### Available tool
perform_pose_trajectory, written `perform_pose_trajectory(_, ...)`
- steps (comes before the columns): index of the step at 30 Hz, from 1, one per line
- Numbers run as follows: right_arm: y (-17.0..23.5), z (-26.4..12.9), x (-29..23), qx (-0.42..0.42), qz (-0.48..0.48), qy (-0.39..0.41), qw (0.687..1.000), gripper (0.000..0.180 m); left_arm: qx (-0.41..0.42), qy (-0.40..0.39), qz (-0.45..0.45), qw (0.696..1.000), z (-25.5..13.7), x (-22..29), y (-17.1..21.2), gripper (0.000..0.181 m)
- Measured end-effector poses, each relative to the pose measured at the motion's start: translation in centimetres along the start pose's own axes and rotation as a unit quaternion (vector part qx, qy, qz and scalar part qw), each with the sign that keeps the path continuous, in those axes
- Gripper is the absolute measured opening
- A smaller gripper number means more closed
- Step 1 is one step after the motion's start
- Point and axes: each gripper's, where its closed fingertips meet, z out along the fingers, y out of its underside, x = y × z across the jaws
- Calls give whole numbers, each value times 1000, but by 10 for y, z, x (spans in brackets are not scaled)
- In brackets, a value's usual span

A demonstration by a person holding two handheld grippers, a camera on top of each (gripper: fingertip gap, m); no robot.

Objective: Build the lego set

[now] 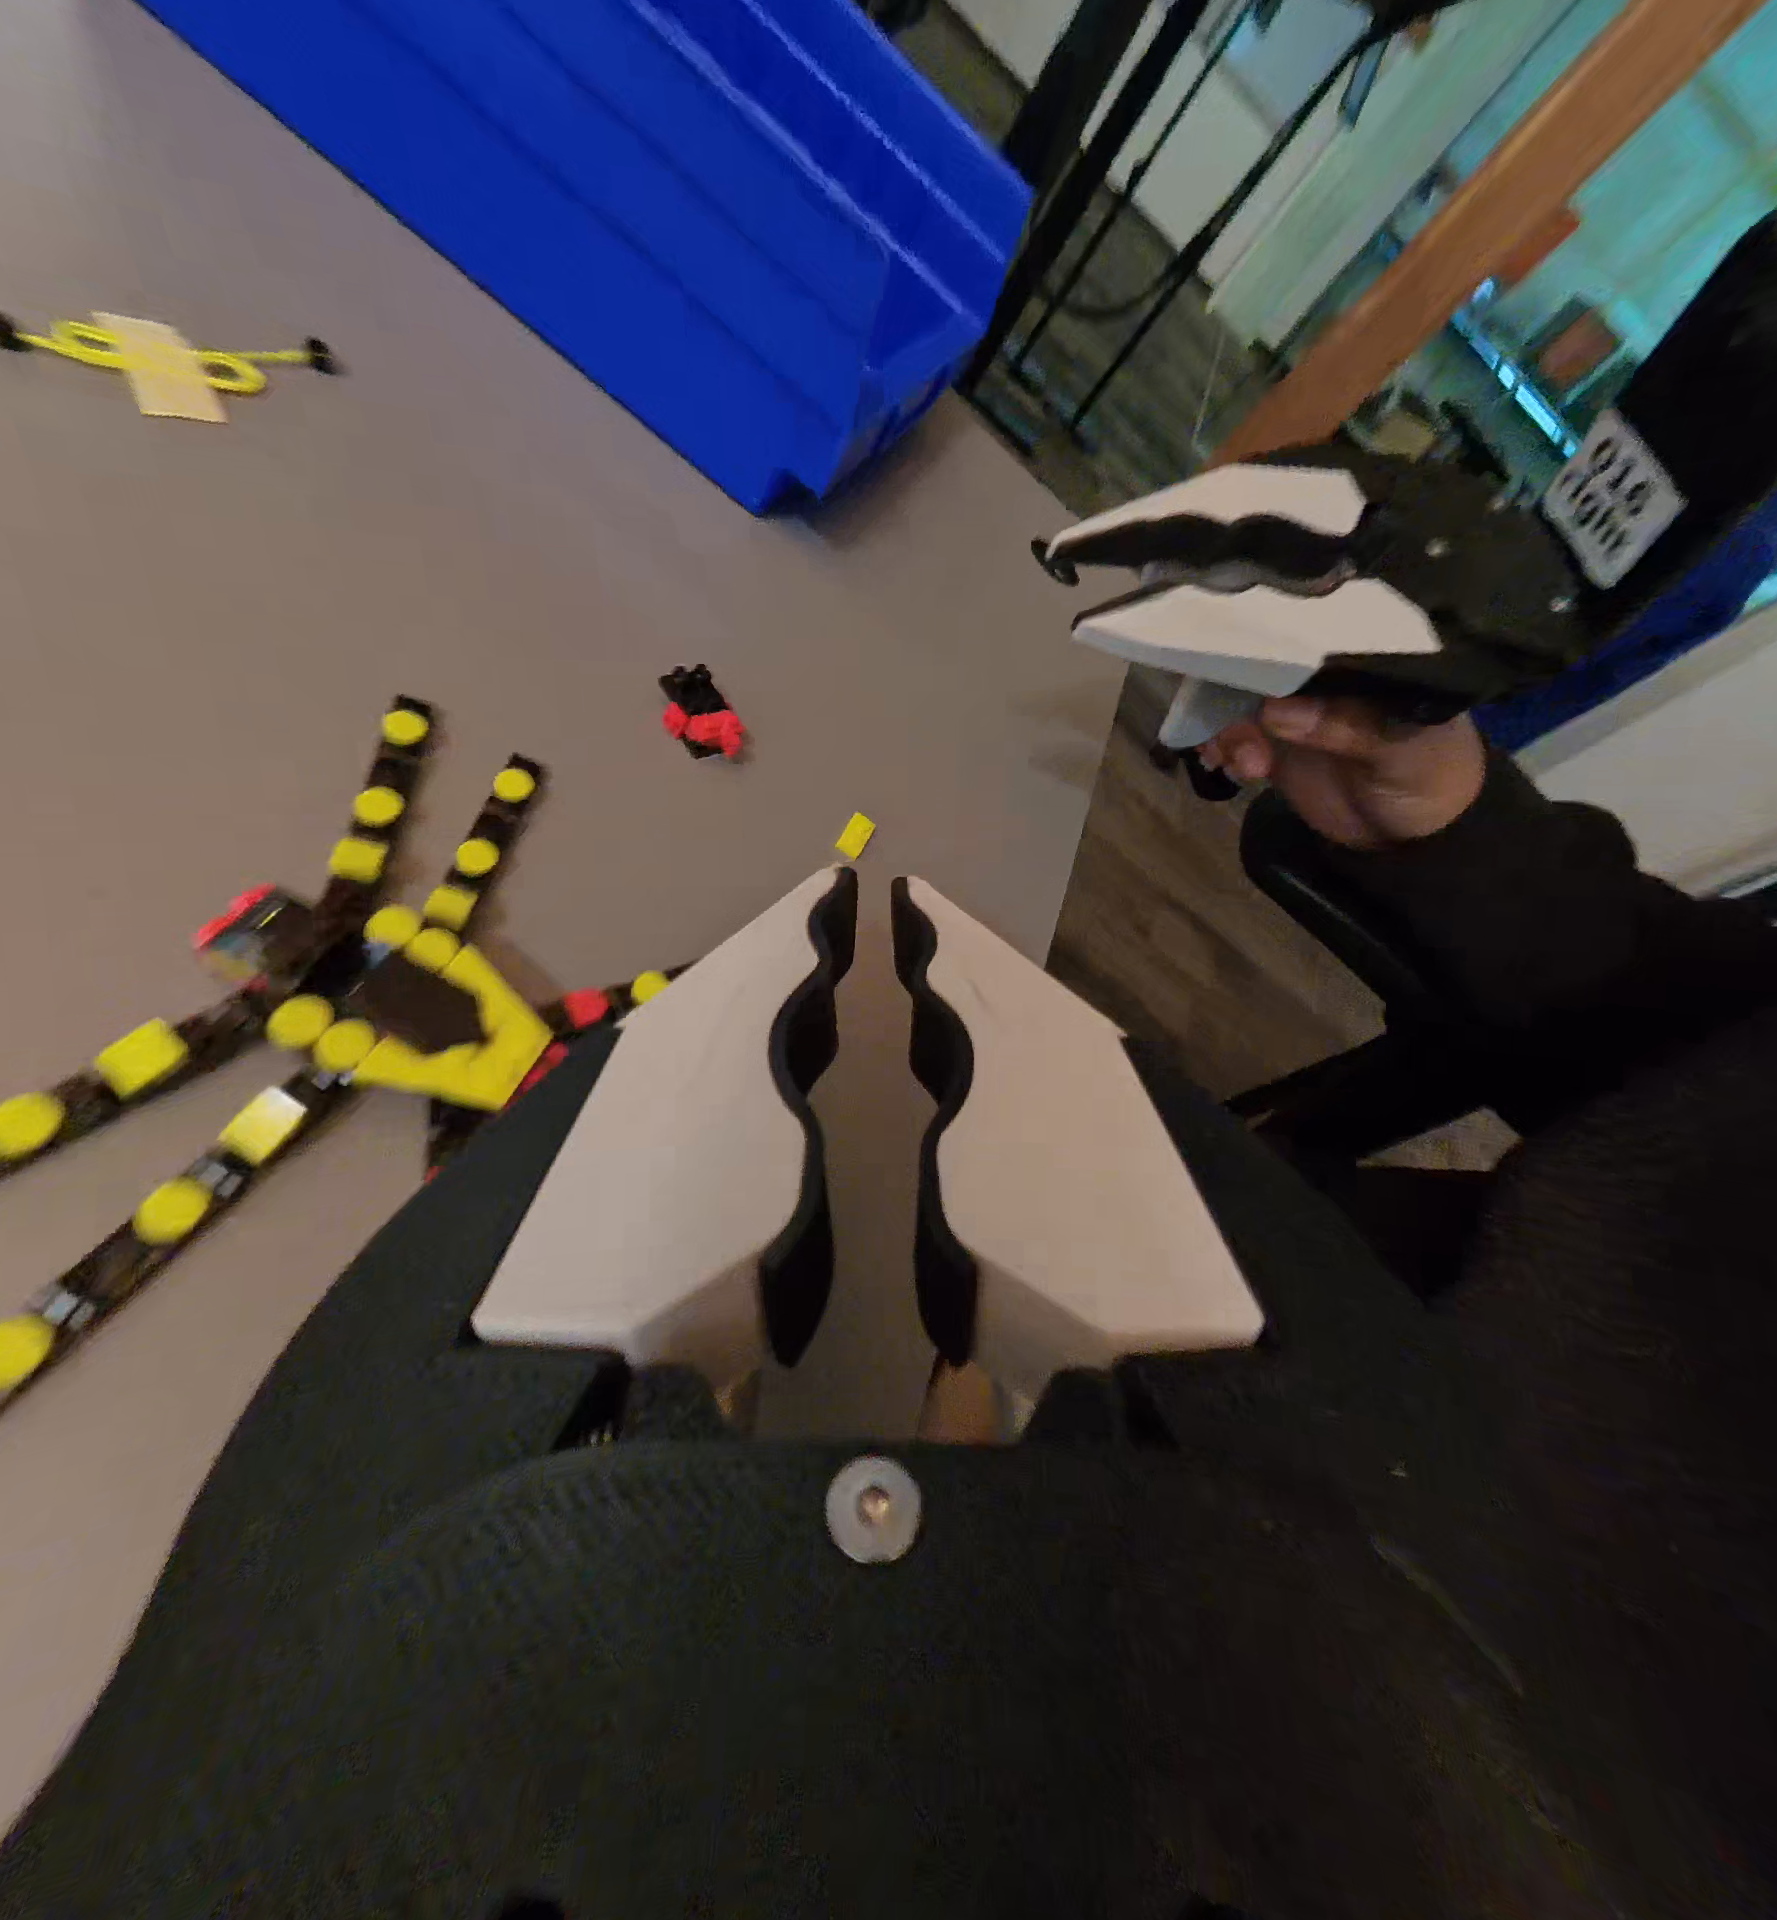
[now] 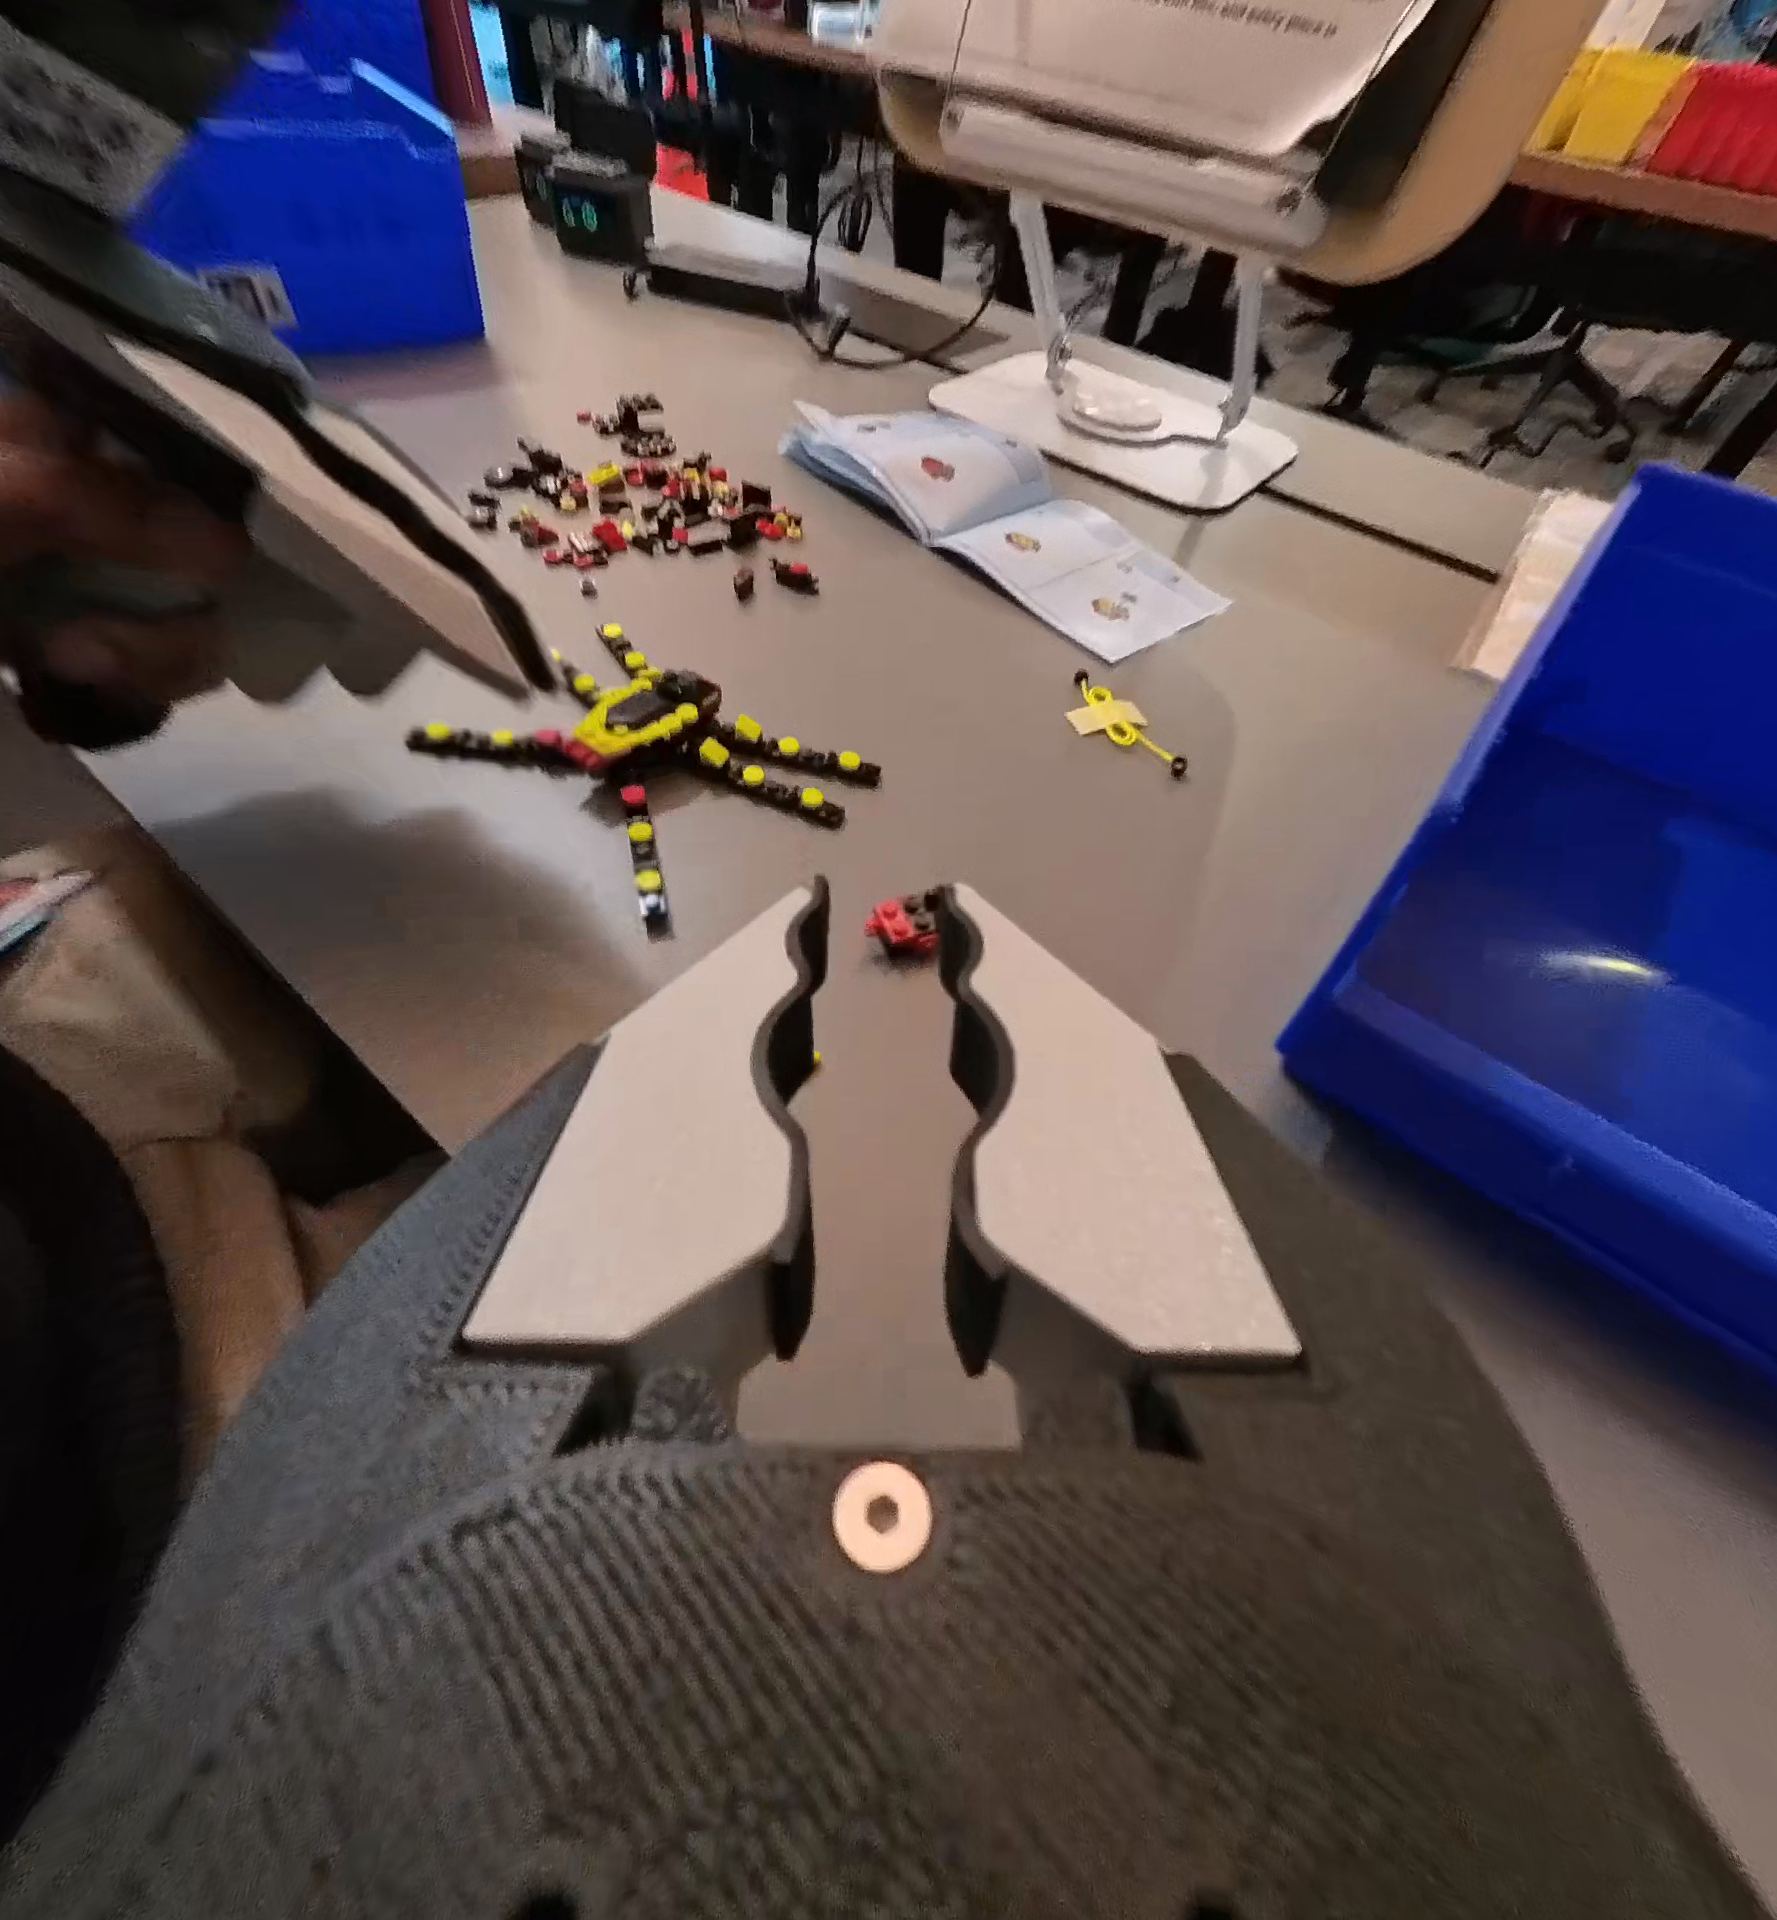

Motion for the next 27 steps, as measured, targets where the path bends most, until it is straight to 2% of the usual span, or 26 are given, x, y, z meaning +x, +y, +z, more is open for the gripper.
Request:
perform_pose_trajectory(2, 10, 6, -4, -32, -2, -8, 999, 13, 26, -4, -5, 1000, -23, -7, -1, 4)
perform_pose_trajectory(5, 21, 16, 3, -65, 2, 8, 998, 18, 57, -29, 11, 998, -50, -20, -8, 4)
perform_pose_trajectory(8, 17, 26, 18, -58, -3, 37, 998, 26, 89, -58, 45, 993, -64, -33, -22, 7)
perform_pose_trajectory(11, 6, 38, 21, -36, -22, 38, 998, 42, 76, -77, 51, 993, -63, -44, -20, 23)
perform_pose_trajectory(13, 1, 46, 18, -34, -40, 33, 998, 51, 76, -83, 69, 991, -62, -46, -24, 22)
perform_pose_trajectory(17, -16, 57, 14, -18, -96, 35, 995, 41, 86, -90, 115, 985, -57, -45, -36, 3)
perform_pose_trajectory(27, -18, 22, 1, 18, -83, 22, 996, 26, 52, -98, 151, 982, -35, -35, -26, 1)
